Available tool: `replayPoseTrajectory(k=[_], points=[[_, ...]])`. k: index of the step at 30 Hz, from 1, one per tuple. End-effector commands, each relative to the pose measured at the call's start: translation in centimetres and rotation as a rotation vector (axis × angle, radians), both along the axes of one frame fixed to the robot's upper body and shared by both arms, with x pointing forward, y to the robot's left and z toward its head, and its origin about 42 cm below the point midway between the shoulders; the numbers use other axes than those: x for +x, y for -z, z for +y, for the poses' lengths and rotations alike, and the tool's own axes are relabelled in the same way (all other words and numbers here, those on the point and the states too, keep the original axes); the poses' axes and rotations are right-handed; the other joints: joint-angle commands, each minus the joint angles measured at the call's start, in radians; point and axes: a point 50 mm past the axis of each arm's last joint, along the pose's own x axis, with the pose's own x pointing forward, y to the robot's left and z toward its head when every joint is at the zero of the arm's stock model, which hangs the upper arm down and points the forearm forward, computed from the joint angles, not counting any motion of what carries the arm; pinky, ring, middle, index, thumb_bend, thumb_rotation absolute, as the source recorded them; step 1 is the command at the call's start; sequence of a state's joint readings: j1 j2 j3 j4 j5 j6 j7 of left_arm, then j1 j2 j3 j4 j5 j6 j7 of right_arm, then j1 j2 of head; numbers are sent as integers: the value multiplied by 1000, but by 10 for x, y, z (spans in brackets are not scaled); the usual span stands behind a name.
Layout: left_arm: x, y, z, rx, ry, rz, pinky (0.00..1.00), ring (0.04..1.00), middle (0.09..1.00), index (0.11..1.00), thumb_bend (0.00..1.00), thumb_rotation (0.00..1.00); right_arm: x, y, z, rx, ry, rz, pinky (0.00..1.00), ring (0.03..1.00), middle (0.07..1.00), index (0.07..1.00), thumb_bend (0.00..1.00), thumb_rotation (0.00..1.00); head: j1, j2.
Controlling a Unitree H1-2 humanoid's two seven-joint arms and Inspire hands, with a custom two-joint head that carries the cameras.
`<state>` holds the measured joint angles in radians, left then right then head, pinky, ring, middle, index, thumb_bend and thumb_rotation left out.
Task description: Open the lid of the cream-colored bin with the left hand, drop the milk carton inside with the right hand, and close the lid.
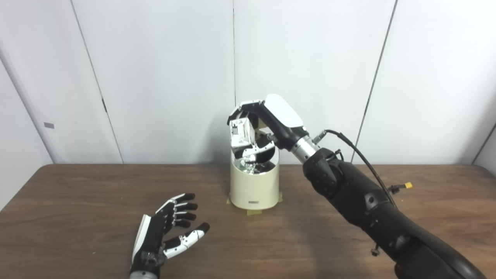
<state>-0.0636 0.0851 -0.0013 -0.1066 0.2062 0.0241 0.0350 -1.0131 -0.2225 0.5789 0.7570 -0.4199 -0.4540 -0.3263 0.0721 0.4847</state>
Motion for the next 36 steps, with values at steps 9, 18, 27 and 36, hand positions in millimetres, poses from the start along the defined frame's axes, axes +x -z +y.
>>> replayPoseTrajectory(k=[9, 18, 27, 36], points=[[2, -19, -2, 1, 10, -68, 600, 650, 713, 770, 662, 120, 10, -36, -9, -6, 23, -121, 318, 372, 459, 498, 527, 0, 1, 16], [1, -20, 1, 12, 14, -59, 598, 651, 715, 774, 658, 127, 8, -25, -20, -49, 35, -126, 319, 368, 456, 499, 528, 0, -7, 28], [1, -18, 2, 12, 21, -50, 588, 645, 709, 772, 660, 119, 7, -20, -32, -97, 37, -111, 313, 365, 456, 498, 528, 0, -17, 34], [2, -17, 3, 10, 26, -47, 584, 646, 710, 770, 649, 110, 9, -18, -39, -199, 64, -129, 341, 411, 465, 505, 528, 0, -19, 37]])
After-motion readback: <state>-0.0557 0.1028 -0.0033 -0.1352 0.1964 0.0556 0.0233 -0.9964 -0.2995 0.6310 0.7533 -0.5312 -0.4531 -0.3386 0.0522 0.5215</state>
